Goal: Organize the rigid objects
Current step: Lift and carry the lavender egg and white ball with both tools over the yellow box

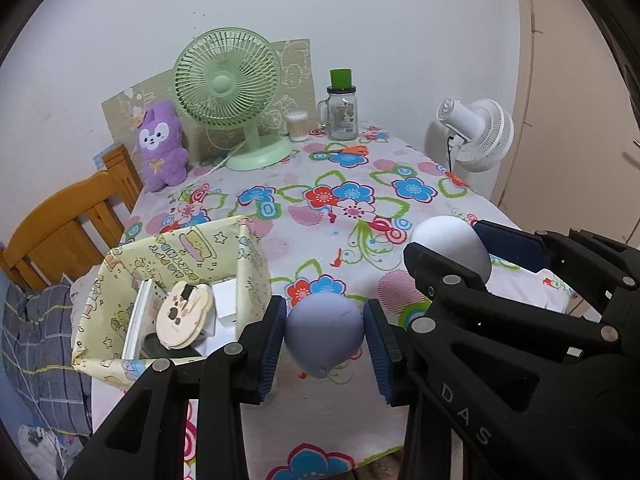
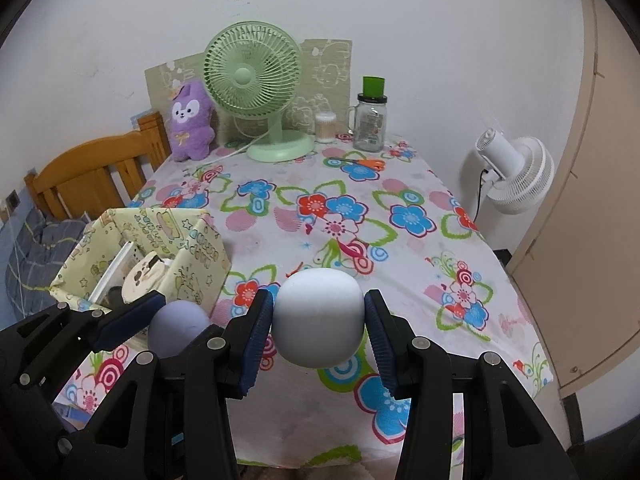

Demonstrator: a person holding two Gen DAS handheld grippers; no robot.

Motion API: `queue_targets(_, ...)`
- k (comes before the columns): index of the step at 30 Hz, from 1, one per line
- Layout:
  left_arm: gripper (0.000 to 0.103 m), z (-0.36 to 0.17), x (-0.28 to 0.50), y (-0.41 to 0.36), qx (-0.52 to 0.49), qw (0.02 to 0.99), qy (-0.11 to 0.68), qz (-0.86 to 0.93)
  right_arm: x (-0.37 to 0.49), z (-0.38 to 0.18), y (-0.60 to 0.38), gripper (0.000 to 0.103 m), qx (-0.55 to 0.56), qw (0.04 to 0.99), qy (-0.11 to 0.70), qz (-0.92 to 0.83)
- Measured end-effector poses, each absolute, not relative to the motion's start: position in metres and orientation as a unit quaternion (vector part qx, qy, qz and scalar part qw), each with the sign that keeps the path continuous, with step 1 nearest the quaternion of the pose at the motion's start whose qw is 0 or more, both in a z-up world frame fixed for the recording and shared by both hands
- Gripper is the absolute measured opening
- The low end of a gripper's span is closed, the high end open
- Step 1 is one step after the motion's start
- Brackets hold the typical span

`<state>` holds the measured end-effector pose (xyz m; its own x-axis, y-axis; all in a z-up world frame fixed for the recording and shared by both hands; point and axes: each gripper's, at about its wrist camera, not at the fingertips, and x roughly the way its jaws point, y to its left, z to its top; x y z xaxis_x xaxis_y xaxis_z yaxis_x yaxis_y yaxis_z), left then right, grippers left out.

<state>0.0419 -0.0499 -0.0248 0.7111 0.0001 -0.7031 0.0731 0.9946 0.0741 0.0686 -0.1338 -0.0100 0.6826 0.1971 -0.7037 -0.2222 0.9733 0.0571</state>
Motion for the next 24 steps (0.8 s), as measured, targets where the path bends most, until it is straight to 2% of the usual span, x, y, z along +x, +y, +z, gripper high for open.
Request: queue_targets(24, 0.041, -0.021, 0.065, 0.008, 0.034, 0.923, 0.384, 0.005, 0.097, 0.000, -0.071, 0.050, -0.047, 0.912, 0.379, 0.152)
